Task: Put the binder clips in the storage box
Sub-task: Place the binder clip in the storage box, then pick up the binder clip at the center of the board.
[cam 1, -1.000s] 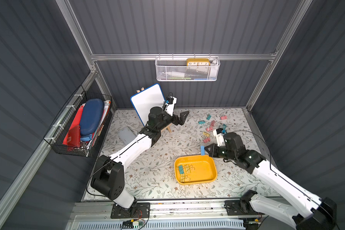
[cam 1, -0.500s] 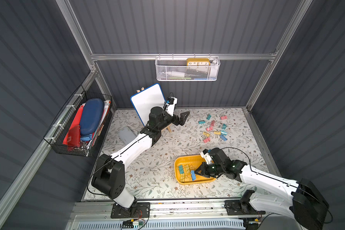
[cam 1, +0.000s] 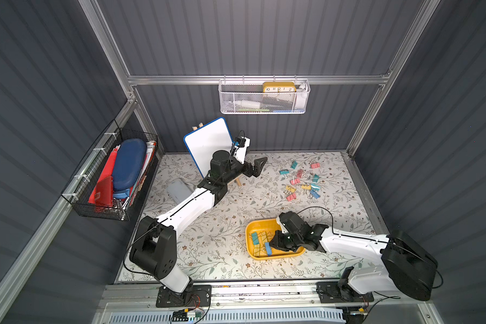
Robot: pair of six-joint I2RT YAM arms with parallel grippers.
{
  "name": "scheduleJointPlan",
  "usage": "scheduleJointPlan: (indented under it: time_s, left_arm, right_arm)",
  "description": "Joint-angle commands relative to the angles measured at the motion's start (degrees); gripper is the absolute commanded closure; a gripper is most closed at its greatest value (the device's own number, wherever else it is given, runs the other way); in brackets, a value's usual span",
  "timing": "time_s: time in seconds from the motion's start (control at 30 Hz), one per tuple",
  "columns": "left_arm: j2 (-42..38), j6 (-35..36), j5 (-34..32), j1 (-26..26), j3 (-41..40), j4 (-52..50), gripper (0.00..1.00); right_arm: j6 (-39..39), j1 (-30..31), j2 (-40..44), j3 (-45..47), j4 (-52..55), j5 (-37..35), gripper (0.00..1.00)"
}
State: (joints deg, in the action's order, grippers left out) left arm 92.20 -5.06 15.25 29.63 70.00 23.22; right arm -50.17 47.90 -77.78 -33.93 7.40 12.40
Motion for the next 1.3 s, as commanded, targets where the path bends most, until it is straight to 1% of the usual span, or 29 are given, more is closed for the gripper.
scheduleJointPlan:
  time_s: [0.0,0.1,0.2,0.27,0.33,0.37,0.4,0.47,0.5,0.57,0.63,0.67,0.73,0.8,0.9,0.93,0.97,1.03,1.17,1.27]
  left_arm:
    - [-0.01,0.29,0.70,-0.10,0.45,0.77,0.01]
    - [0.17,0.23,0.73,-0.10,0.41,0.67,0.01]
    - [0.26,-0.39,1.12,-0.10,0.75,0.50,0.01]
    - [0.10,-0.54,1.95,-0.11,0.76,0.60,0.01]
    - [-0.07,-0.56,2.34,-0.10,0.82,0.51,0.01]
    - [-0.25,-0.48,2.33,-0.10,0.84,0.51,0.01]
    - [-0.44,-0.42,2.27,-0.10,0.78,0.49,0.01]
    - [-0.78,-0.21,2.18,-0.10,0.57,0.52,0.01]
    - [-0.88,-0.13,2.23,-0.10,0.63,0.51,0.01]
    - [-0.97,-0.08,2.17,-0.10,0.51,0.59,0.01]
    - [-0.91,-0.08,2.31,-0.10,0.56,0.60,0.01]
    - [-0.97,-0.04,2.53,-0.10,0.66,0.60,0.01]
    - [-1.06,0.15,2.90,-0.10,0.64,0.51,0.01]
    - [-1.17,0.14,2.79,-0.10,0.56,0.51,0.01]
    - [-1.46,0.17,3.20,-0.01,0.41,0.51,0.01]
    - [-1.46,0.21,3.28,-0.05,0.40,0.55,0.01]
    - [-1.44,0.29,3.26,-0.01,0.40,0.59,0.01]
    - [-1.33,0.23,3.21,-0.01,0.48,0.51,0.01]
    - [-1.19,0.23,3.18,-0.01,0.62,0.48,0.01]
    - [-0.76,0.01,3.51,-0.01,0.75,0.51,0.01]
  right_arm:
    - [0.24,0.61,2.68,-1.08,6.41,-9.12,0.76]
    - [0.73,0.70,5.06,-1.80,9.59,-11.67,0.69]
    - [1.30,0.92,9.68,-2.57,11.44,-14.74,0.64]
    - [2.04,0.95,12.90,-3.26,11.89,-16.68,0.57]
    - [4.98,0.89,16.48,-4.46,11.71,-18.63,0.45]
    - [6.21,0.90,17.87,-4.81,11.11,-20.52,0.40]
    - [6.97,0.88,19.02,-4.85,9.52,-23.94,0.35]
    - [10.68,-0.12,19.79,-5.97,6.88,-27.61,0.25]
    - [12.24,-1.51,19.12,-7.39,7.01,-29.10,0.22]
    - [13.82,-6.00,15.54,-11.88,8.82,-28.58,0.20]
    - [14.96,-11.76,9.82,-18.03,12.13,-24.73,0.19]
    - [16.20,-13.47,6.73,-20.81,13.37,-23.49,0.20]
    - [19.66,-16.07,0.85,-26.62,15.93,-23.14,0.20]
    - [21.45,-17.66,-3.92,-31.28,17.93,-25.56,0.19]
    - [23.13,-20.79,-10.95,-36.21,18.35,-24.44,0.19]
    - [23.93,-21.51,-13.13,-37.63,18.32,-23.85,0.20]
    - [24.94,-21.86,-15.58,-39.37,20.48,-23.99,0.20]
    - [25.40,-22.06,-19.90,-42.66,23.53,-25.39,0.19]
    - [20.35,-22.80,-28.94,-48.73,30.08,-27.48,0.23]
    - [17.04,-22.94,-35.99,-54.91,36.59,-29.45,0.28]
